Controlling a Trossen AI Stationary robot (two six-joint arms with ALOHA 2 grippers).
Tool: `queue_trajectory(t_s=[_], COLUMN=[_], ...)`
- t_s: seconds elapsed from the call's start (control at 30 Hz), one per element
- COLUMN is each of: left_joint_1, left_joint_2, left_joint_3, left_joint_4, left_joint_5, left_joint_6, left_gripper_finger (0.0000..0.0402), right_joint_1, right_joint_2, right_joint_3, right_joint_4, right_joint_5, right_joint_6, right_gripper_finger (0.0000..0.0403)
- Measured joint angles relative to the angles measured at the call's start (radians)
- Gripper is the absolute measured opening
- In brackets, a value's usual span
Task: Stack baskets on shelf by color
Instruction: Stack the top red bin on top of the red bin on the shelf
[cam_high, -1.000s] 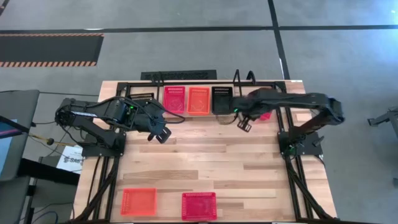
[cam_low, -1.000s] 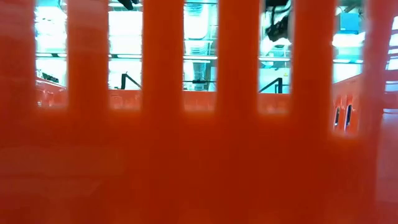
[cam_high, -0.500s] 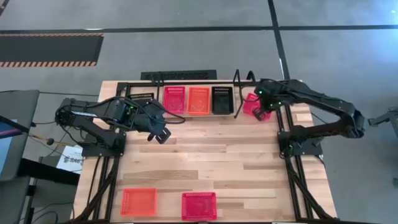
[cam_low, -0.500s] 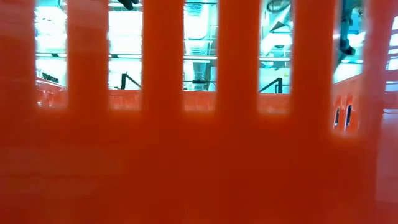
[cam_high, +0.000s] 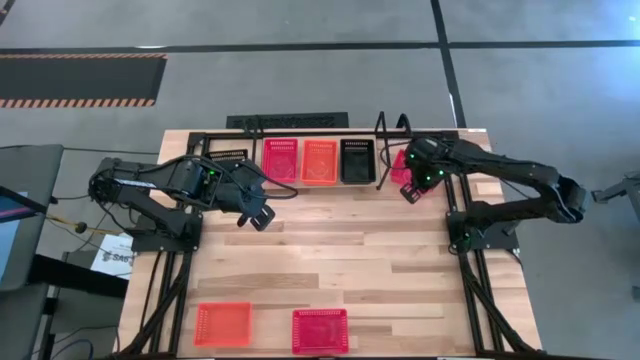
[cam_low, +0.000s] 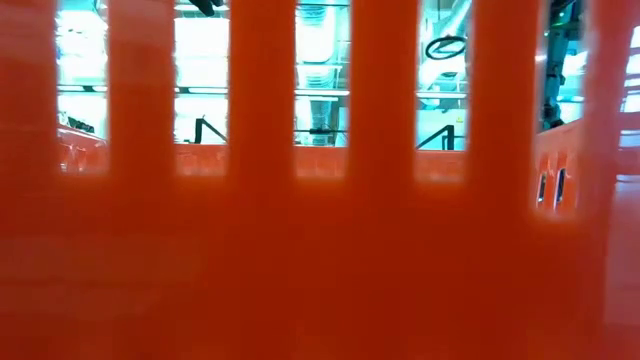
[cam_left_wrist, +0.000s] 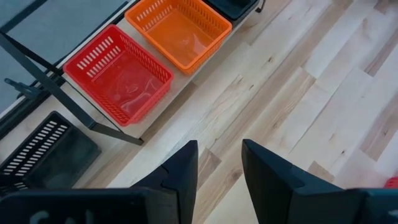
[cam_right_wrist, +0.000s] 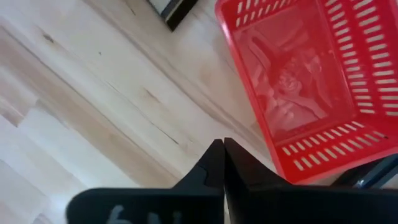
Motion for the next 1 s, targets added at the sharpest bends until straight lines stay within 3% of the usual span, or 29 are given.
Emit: queue_trajectory(t_s=[0.23, 0.53, 0.77, 1.0], left_joint_1=[0.000, 0.000, 0.000, 0.000], left_joint_2=[0.000, 0.000, 0.000, 0.000], left_joint_3=[0.000, 0.000, 0.000, 0.000], left_joint_4=[0.000, 0.001, 0.001, 0.001], left_joint_5=[-0.002, -0.002, -0.002, -0.002], left_joint_6=[-0.018, -0.029, -0.029, -0.029], left_gripper_finger=[0.0113, 0.0113, 0.0113, 0.0113], right_joint_1=[0.026, 0.027, 0.027, 0.030], right_joint_2=[0.099, 0.296, 0.365, 0.288], right_joint_3=[-0.001, -0.001, 0.004, 0.020], right_joint_4=[-0.001, 0.044, 0.094, 0.016], right_joint_5=[0.049, 0.129, 0.131, 0.132], right_joint_6=[-0.014, -0.153, -0.193, -0.182], right_gripper_finger=[0.0089, 0.0169, 0.0178, 0.0166])
